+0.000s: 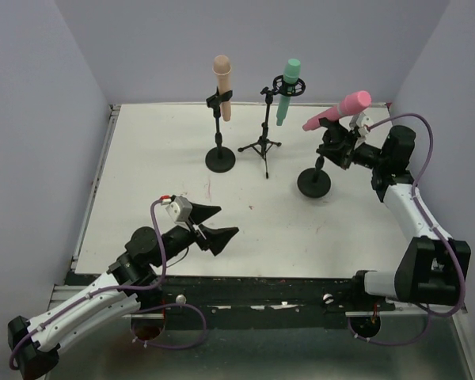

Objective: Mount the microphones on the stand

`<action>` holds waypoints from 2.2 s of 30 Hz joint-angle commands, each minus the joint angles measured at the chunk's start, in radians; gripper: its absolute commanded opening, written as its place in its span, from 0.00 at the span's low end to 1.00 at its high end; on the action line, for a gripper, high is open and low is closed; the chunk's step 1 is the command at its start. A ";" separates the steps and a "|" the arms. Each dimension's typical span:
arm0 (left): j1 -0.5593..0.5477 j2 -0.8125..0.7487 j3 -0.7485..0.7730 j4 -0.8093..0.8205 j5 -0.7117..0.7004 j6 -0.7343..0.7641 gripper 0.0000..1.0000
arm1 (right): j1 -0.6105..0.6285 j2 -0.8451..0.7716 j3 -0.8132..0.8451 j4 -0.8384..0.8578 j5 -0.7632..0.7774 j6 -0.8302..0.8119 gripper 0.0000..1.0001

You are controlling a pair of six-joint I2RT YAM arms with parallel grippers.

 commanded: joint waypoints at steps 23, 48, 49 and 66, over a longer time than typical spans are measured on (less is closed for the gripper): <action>0.003 0.020 0.078 -0.112 -0.101 0.061 0.98 | -0.019 0.532 0.178 0.706 0.328 0.194 0.22; 0.040 -0.037 0.204 -0.316 -0.173 0.100 0.98 | -0.063 0.317 0.023 0.461 0.397 0.210 0.94; 0.063 -0.020 0.225 -0.328 -0.167 0.103 0.98 | -0.071 0.297 0.003 0.452 0.397 0.210 0.95; 0.882 0.296 0.502 -0.432 0.200 0.041 0.98 | -0.198 -0.253 0.057 -0.455 0.541 0.181 1.00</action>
